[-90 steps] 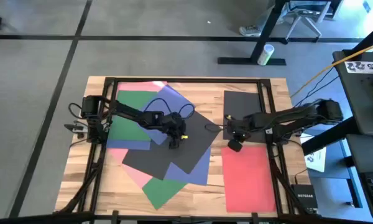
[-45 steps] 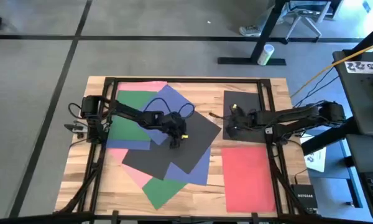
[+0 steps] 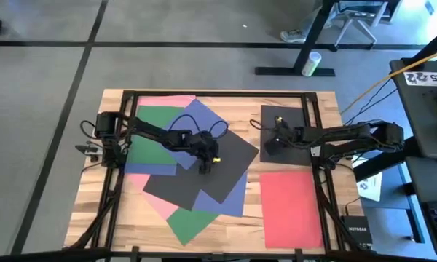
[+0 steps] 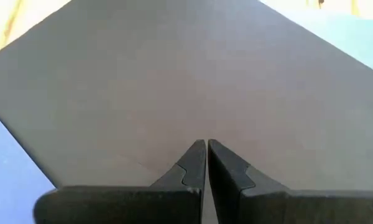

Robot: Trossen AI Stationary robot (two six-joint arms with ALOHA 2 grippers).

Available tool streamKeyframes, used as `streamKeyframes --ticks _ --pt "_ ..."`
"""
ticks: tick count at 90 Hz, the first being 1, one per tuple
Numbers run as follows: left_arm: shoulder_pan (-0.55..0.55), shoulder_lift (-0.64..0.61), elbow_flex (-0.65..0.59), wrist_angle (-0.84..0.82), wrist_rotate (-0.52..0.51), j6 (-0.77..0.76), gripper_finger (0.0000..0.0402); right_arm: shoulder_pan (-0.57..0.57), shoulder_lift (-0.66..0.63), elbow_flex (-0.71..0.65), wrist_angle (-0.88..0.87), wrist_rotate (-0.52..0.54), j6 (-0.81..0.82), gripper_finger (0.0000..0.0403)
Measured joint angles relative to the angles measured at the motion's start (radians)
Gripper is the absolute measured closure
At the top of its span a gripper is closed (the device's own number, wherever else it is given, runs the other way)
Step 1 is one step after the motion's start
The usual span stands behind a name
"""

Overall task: Organize paper
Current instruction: Move the black paper to the top right of the table

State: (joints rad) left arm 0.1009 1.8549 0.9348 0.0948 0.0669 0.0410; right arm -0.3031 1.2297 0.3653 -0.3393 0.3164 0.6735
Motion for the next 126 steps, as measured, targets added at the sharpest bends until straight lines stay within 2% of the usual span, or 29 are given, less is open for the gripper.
streamKeyframes --ticks 18,72,93,126 --pt "0.0 0.0 0.0 0.0 0.0 0.0 0.0402 -0.02 0.001 -0.001 0.017 -0.027 -0.042 0.0403" --pt "0.0 0.0 0.0 0.0 0.0 0.0 0.0402 -0.188 0.002 -0.002 0.07 -0.134 -0.21 0.0403" --pt "0.0 0.0 0.0 0.0 0.0 -0.007 0.0402 -0.19 0.005 -0.003 0.1 -0.171 -0.234 0.0403" --pt "0.0 0.0 0.0 0.0 0.0 -0.008 0.0402 -0.189 0.006 -0.003 0.103 -0.156 -0.26 0.0403"
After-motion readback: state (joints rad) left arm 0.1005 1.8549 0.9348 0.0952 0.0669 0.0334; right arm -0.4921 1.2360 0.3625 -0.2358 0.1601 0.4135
